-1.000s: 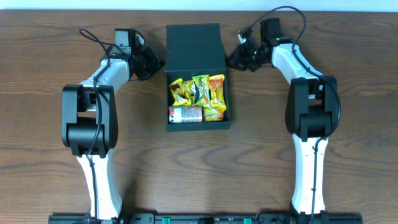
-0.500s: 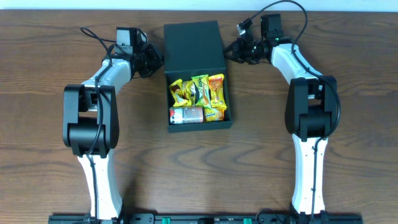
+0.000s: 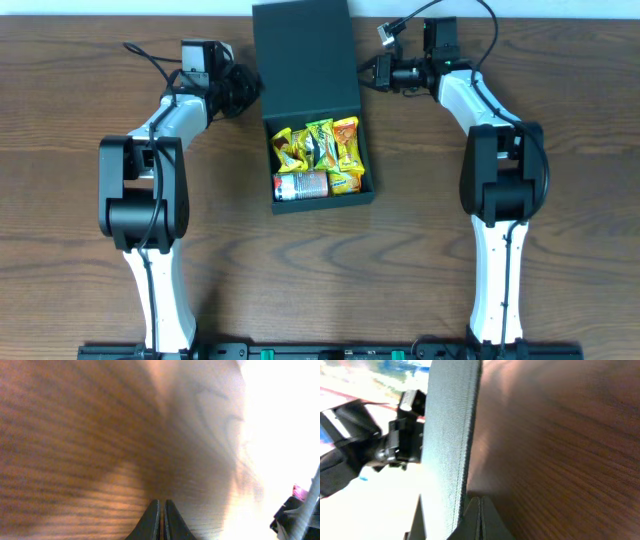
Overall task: Pack container
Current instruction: 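Push the lid forward with both grippers to close the box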
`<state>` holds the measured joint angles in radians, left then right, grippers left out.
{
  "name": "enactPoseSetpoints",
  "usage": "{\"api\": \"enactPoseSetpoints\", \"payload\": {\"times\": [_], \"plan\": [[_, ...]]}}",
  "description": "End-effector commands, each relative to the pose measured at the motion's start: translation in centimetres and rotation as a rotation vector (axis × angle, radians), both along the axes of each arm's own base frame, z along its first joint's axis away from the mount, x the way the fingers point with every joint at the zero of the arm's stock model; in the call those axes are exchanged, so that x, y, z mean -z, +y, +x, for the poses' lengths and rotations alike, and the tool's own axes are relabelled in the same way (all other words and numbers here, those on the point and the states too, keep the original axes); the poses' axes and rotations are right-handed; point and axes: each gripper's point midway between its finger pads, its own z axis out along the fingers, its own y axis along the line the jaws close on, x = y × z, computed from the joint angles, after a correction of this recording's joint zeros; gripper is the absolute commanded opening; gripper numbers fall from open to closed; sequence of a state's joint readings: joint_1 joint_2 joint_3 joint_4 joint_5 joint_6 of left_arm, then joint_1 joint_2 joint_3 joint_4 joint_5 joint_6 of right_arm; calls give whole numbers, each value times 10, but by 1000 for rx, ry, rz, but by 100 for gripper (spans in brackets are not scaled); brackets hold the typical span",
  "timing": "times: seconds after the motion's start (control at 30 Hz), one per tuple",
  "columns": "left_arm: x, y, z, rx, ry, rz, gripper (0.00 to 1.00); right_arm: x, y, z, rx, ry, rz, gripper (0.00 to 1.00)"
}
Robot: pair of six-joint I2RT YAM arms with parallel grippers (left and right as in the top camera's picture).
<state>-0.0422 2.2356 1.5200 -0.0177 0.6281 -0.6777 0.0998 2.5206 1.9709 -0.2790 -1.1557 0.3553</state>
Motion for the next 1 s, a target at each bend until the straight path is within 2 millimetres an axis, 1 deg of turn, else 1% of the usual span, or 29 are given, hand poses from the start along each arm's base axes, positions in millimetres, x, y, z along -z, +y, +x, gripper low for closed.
{"api": "enactPoseSetpoints", "payload": {"times": [0.0,0.13,0.27,0.47,0.57,0.7,0.87,0.97], "plan": [[-2,-1,2,27,-19,-43,6,-19,7,-15,-107,-11,115,2],[-16,-1,7,60,-79,-91,6,-25,8,-19,-136,-31,144,2],[-37,-1,11,120,-161,-160,6,-30,9,-23,-169,-57,170,2],[-73,-8,7,262,-302,-266,6,-34,10,-27,-198,-80,193,1],[-90,-15,-1,351,-366,-314,6,-36,10,-29,-211,-90,205,2],[-107,-24,-14,466,-432,-367,6,-43,10,-35,-250,-110,243,1],[-120,-31,-32,589,-473,-424,6,-53,10,-41,-297,-137,289,2],[-127,-34,-45,671,-496,-459,6,-53,10,-41,-297,-136,289,2]]}}
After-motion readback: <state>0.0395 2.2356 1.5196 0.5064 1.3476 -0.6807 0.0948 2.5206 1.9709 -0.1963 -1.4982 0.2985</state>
